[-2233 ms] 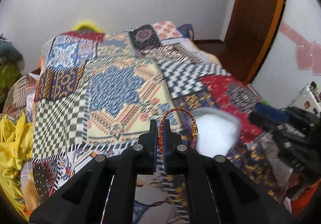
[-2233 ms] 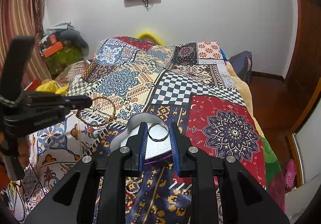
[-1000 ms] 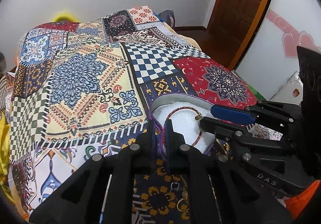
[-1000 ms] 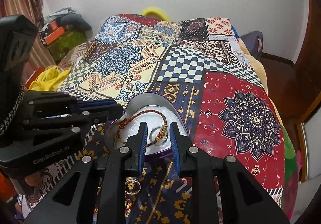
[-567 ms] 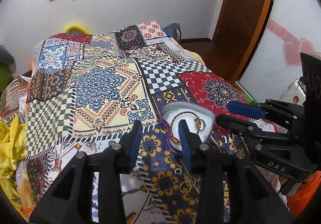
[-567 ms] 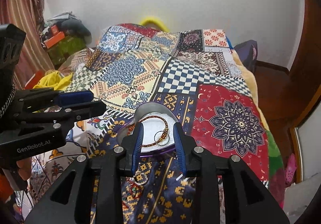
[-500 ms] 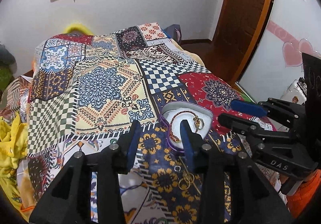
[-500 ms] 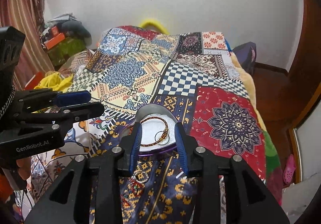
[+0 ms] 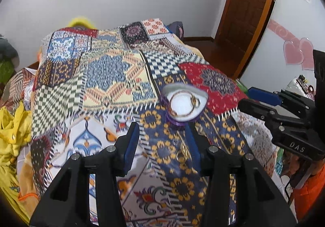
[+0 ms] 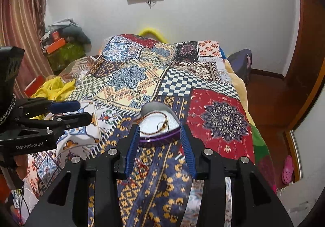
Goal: Organize jewelry
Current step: 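Move both grippers back to the remaining jewelry on the quilt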
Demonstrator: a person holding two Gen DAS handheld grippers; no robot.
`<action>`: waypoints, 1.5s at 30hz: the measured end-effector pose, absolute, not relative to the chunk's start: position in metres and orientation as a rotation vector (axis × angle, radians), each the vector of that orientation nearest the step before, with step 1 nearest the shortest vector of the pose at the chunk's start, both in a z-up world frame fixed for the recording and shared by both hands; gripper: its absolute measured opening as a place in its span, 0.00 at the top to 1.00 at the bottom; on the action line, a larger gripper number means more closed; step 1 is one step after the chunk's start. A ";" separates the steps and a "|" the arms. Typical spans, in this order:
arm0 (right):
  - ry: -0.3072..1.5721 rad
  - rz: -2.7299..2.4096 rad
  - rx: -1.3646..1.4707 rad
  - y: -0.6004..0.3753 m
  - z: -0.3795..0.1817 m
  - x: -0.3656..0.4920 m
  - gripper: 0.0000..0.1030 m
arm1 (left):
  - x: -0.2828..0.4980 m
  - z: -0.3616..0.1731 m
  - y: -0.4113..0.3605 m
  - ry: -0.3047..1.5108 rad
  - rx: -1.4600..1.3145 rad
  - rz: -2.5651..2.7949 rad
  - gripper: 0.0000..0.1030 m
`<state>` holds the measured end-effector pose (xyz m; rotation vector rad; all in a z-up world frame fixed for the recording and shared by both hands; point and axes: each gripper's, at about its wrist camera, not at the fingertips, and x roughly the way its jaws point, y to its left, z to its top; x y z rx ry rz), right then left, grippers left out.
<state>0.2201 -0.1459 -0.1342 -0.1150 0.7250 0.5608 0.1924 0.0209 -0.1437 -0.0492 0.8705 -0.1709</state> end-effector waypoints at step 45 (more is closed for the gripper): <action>0.866 0.656 -0.233 -0.107 -0.220 0.223 0.73 | 0.201 -0.231 -0.003 1.017 -0.074 -0.268 0.97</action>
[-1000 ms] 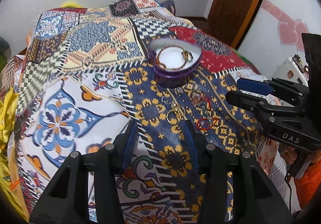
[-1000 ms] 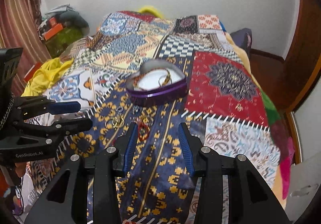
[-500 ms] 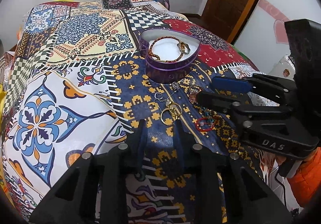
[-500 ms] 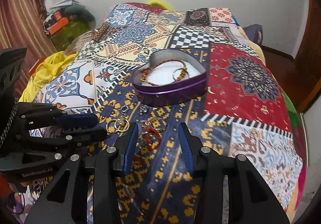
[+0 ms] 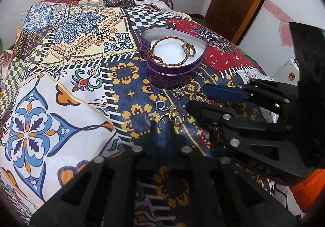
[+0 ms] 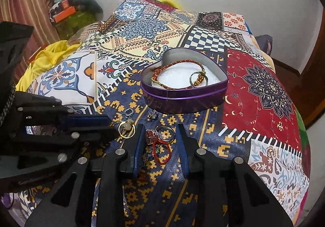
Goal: Organize jewelry
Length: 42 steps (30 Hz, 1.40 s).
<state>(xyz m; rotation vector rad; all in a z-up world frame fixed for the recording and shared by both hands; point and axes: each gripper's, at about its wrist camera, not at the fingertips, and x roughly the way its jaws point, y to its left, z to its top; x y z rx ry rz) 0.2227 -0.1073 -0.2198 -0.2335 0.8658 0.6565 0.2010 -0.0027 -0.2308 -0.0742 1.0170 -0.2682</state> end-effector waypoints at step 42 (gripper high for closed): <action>0.812 0.599 -0.106 -0.161 -0.194 0.225 0.73 | 0.214 -0.217 -0.031 0.956 0.091 -0.250 0.92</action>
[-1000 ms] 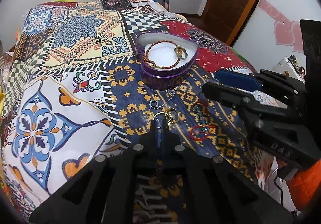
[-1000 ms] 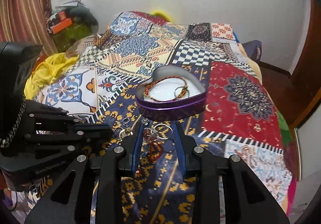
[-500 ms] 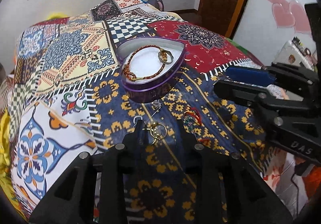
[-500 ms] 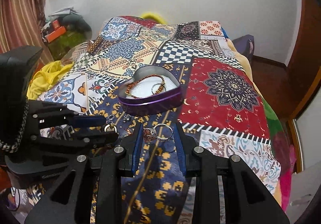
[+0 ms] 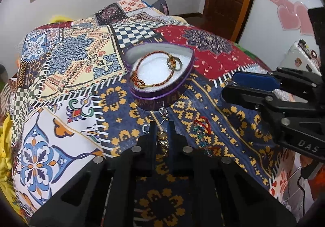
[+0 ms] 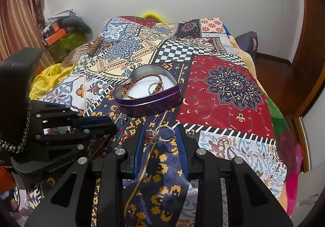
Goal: Organize jewelry
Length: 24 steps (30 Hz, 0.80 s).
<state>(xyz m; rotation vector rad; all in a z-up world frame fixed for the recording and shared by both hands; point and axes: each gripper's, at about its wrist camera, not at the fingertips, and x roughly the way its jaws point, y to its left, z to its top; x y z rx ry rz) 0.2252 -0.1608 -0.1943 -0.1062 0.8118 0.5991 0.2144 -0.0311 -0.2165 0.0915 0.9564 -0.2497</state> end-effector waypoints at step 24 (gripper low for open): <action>0.711 0.593 -0.076 -0.149 -0.156 0.245 0.73 | 0.222 -0.146 0.000 0.779 0.003 -0.239 0.92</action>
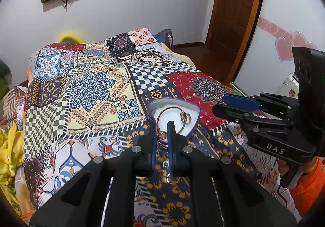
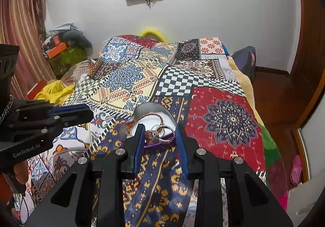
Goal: Organize jewelry
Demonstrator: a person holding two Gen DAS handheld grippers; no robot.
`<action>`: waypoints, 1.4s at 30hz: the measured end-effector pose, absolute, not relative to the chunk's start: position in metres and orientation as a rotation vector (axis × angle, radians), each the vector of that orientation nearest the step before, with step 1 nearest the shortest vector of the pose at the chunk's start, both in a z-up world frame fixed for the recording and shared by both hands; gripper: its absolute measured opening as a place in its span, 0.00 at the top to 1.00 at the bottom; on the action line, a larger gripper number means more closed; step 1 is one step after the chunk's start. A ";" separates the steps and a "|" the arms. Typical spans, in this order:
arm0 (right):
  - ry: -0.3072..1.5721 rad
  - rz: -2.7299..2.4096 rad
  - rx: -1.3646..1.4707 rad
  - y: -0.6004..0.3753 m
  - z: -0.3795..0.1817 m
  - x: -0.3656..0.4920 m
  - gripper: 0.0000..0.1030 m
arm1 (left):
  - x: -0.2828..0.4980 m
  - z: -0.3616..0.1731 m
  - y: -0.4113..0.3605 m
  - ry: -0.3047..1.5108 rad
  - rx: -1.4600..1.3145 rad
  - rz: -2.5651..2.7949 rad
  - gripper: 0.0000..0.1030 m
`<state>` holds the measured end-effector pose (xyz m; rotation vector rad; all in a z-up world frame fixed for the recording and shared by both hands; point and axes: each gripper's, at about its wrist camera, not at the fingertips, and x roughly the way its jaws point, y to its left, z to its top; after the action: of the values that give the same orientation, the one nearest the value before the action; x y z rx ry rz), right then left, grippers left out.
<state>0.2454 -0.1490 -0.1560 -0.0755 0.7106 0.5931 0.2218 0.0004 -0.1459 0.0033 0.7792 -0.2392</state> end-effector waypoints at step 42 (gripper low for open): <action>0.796 0.632 -0.060 -0.128 -0.159 0.283 0.73 | 0.254 -0.166 -0.001 0.841 -0.055 -0.278 0.84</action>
<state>0.2834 -0.1283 -0.1588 -0.0598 0.7962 0.6316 0.2537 -0.0009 -0.1658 -0.0547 0.8410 -0.2784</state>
